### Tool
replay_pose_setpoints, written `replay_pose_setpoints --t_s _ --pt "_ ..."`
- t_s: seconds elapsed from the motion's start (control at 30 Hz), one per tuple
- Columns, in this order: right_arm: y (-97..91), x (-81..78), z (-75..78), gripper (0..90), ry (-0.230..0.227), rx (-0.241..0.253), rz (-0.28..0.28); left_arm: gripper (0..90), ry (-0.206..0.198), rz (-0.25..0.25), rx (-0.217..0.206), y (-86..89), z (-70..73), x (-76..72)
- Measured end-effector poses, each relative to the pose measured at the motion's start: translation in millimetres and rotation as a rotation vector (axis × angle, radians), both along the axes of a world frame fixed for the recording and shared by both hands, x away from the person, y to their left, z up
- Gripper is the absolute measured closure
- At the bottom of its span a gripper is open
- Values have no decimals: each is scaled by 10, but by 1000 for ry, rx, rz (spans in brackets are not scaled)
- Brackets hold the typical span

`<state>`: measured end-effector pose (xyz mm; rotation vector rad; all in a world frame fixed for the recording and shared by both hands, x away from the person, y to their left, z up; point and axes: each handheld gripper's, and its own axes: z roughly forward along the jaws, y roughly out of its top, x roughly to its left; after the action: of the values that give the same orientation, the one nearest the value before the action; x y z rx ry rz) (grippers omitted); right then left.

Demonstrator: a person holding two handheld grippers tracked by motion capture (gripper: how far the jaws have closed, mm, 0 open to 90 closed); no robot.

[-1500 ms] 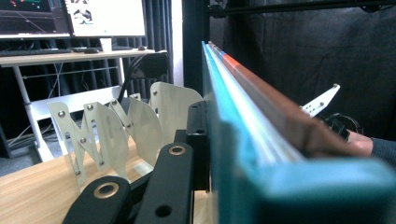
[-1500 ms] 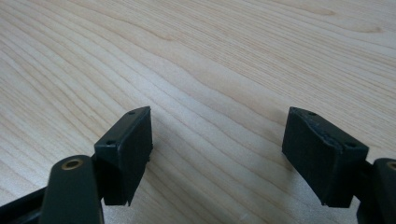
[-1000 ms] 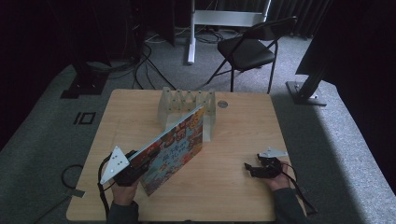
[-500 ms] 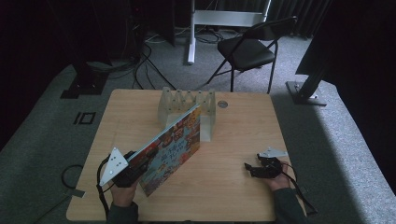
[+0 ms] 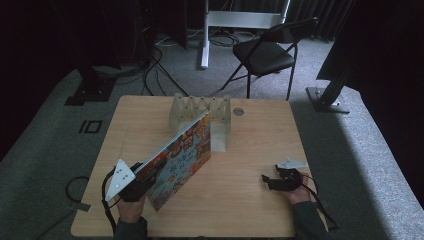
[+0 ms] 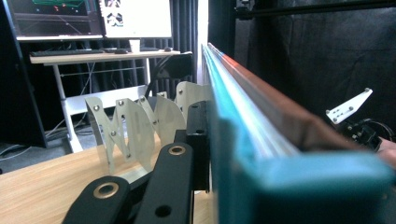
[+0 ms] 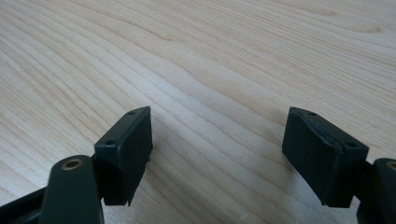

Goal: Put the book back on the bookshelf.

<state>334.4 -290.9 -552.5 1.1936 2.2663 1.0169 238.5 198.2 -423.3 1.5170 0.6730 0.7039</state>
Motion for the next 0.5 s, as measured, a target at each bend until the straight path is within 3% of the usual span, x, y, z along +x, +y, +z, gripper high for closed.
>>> replay_pose_setpoints --t_s 0.5 --pt "0 0 0 241 0 0 0 801 -1 31 1 38 5 -29"
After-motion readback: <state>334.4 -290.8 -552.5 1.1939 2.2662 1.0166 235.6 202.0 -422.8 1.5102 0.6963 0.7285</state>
